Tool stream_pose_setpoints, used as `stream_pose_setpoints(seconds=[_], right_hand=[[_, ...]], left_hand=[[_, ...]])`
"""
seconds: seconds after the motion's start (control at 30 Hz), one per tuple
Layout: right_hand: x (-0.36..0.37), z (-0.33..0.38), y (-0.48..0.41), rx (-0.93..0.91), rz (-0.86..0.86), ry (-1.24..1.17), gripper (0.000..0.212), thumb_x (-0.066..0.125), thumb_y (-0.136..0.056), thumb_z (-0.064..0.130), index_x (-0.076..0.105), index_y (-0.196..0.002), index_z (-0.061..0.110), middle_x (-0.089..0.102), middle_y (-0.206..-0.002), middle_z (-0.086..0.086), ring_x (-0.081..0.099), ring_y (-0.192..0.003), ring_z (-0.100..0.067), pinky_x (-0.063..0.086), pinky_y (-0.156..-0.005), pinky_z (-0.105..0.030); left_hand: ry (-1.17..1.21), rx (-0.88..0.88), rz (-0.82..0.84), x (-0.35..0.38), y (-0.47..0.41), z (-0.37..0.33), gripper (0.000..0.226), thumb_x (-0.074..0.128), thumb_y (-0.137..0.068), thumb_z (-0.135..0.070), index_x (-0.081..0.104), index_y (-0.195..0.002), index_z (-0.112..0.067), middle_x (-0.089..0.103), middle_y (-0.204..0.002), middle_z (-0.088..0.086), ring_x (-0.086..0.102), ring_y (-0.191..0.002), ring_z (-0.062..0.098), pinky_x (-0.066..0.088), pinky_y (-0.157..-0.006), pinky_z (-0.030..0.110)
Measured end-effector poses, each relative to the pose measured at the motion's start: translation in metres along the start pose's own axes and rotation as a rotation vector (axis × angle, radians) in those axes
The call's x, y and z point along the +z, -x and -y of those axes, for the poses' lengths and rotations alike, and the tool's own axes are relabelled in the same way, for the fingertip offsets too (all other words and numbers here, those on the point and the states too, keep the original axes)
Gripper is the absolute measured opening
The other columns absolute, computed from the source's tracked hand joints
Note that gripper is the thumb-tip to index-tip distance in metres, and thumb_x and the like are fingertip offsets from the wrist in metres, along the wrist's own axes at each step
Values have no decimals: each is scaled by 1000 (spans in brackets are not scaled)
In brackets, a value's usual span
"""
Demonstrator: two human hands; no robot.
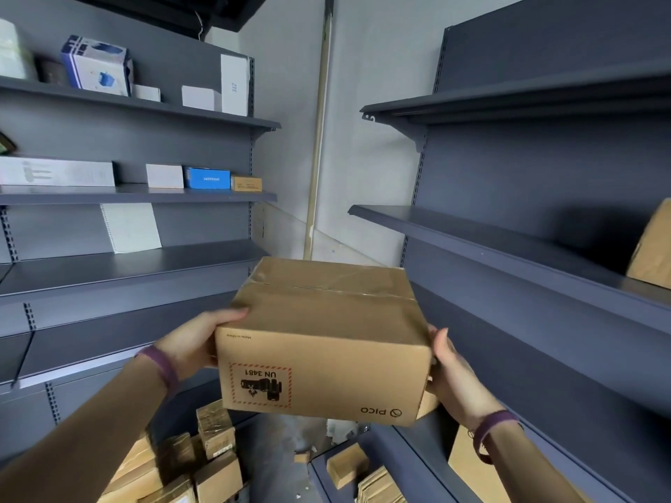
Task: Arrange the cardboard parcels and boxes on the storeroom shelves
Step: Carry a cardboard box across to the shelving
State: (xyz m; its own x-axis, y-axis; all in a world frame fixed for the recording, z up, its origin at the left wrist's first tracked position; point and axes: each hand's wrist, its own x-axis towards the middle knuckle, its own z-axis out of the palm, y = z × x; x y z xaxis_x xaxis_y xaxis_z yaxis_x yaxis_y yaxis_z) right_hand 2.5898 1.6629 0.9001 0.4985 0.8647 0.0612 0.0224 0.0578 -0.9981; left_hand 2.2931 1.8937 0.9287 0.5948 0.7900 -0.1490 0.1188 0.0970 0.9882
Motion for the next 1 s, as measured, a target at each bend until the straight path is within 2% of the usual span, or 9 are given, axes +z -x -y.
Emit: stream_pose_setpoints(seconds=[0.1,0.17,0.23,0.4,0.5,0.63,0.8,0.9,1.0], right_hand=[[-1,0,-7,55,-56,-38,101,54,-57,95,58,-132,29,73,-115,0,68,-112,-22,51,-97,-44],[0,1,-9,69,-113,-27,93,61,-62,89,59,-131,26,73,-116,-1,69,-108,-21,53,-94,-43],[3,2,-10,73,-183,-24,78,68,-69,77,59,-126,24,71,-118,-3,69,-107,-22,52,-98,-46],[11,4,-12,38,-269,2,54,73,-80,45,47,-115,14,62,-120,-13,64,-105,-26,52,-89,-40],[11,1,-12,32,-280,34,67,81,-71,36,43,-120,11,64,-118,-12,65,-105,-27,52,-95,-45],[8,-6,-9,-7,-220,11,68,79,-79,13,40,-133,23,61,-123,-1,61,-111,-23,49,-98,-40],[6,-16,-4,-83,-190,105,58,73,-81,-8,45,-127,17,60,-118,-5,59,-107,-18,48,-80,-25],[8,-18,-3,-111,-224,167,56,72,-77,-16,43,-111,16,57,-110,-4,55,-102,-14,46,-76,-22],[12,-22,-2,-138,-291,236,60,73,-74,-19,40,-99,25,55,-105,1,54,-98,-12,46,-80,-30]], left_hand=[[-52,31,107,-6,-1,9,113,93,-38,-58,56,-135,-11,74,-113,11,70,-103,30,53,-90,44],[-57,50,151,-11,-5,14,138,99,-32,-49,35,-152,-21,67,-129,9,66,-114,30,53,-93,43],[-25,57,198,-14,-6,15,139,98,-41,-34,21,-156,-37,62,-136,5,60,-122,30,49,-100,46],[-102,109,315,-12,1,12,117,87,-55,-17,26,-151,-45,51,-142,3,50,-127,27,47,-94,37],[-144,124,289,-9,4,14,108,81,-56,-10,30,-146,-41,50,-139,6,48,-125,28,45,-95,38],[-123,147,117,-3,12,5,112,95,-31,-56,52,-130,-26,69,-121,6,63,-114,25,50,-89,34],[-217,124,29,6,21,-9,112,63,-28,-98,66,-115,-28,77,-101,-10,67,-107,14,51,-82,28],[-204,27,-3,7,20,-9,121,42,-42,-104,60,-130,-22,72,-118,0,64,-113,18,51,-87,38],[-140,-66,39,9,23,-12,132,33,-46,-106,42,-146,-20,57,-140,10,53,-128,28,46,-95,58]])
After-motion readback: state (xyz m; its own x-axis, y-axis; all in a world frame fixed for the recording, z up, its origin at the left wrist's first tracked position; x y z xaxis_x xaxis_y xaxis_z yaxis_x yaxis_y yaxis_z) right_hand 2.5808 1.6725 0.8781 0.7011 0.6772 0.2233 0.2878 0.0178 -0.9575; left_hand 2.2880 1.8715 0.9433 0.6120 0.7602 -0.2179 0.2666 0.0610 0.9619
